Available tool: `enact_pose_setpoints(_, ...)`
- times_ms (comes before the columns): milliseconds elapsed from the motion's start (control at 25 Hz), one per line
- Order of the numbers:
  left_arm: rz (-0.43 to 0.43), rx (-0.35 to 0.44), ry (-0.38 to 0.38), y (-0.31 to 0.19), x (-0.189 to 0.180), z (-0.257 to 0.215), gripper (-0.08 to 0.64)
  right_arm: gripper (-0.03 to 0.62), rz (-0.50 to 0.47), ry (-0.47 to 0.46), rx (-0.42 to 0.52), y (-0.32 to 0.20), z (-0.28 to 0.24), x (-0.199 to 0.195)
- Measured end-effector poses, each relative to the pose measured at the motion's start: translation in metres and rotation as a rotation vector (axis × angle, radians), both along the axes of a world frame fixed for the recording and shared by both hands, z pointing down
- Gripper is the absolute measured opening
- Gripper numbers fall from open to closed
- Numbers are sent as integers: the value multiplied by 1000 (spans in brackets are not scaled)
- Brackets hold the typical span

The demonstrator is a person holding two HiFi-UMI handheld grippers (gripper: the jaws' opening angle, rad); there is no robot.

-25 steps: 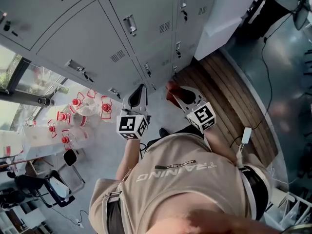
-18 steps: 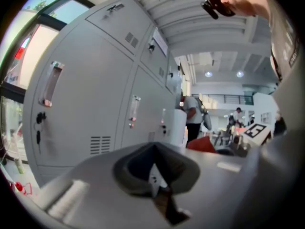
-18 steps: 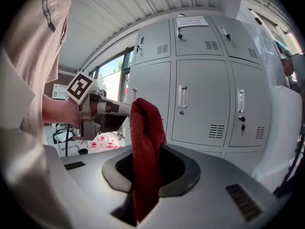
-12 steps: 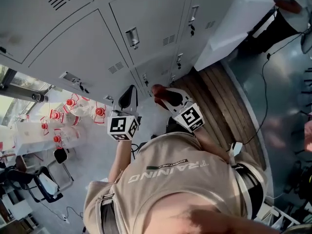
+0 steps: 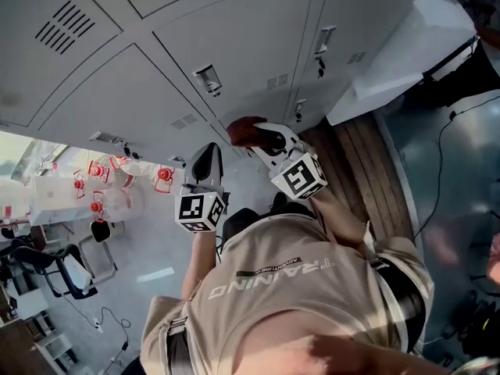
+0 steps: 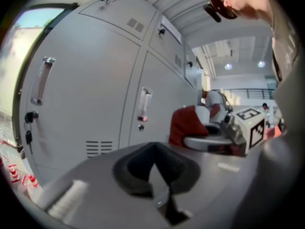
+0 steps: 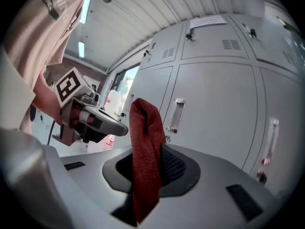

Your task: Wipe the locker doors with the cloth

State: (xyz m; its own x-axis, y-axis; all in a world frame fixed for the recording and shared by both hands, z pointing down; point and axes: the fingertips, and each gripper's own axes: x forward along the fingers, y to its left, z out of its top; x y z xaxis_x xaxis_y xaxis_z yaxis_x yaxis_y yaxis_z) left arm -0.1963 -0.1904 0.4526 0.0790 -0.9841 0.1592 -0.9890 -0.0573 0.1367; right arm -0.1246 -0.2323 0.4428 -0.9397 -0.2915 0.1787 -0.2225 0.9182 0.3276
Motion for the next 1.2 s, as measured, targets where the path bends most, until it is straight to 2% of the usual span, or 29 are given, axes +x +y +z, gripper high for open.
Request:
enact_pose_setpoints(120, -14, -24, -17, 2, -6, 3, 6, 66, -27, 42, 180, -13, -35, -20)
enact_pose_setpoints(240, -25, -10, -34, 0, -17, -5, 6, 66, -22, 77, 336, -23, -75, -33)
enact_pose_setpoints(440, -19, 42, -62, -7, -40, -27, 6, 66, 81, 86, 631, -36, -165, -52)
enact_pose_setpoints(560, -4, 56, -53, -10, -47, -29, 6, 66, 138, 87, 762, -37, -209, -61)
enact_pose_setpoints(720, 15, 52, -40, -8, -53, -23, 6, 66, 240, 50, 885, -35, -257, -68)
enact_pose_setpoints(880, 39, 53, -34, -9, -55, -22, 6, 66, 376, 36, 965, -48, -289, -76)
enact_pose_setpoints(1040, 58, 50, -20, -8, -55, -19, 6, 66, 458, 98, 1045, -54, -295, -85)
enact_pose_setpoints(1200, 75, 52, -8, -5, -55, -19, 6, 66, 464, 207, 1098, -57, -271, -99)
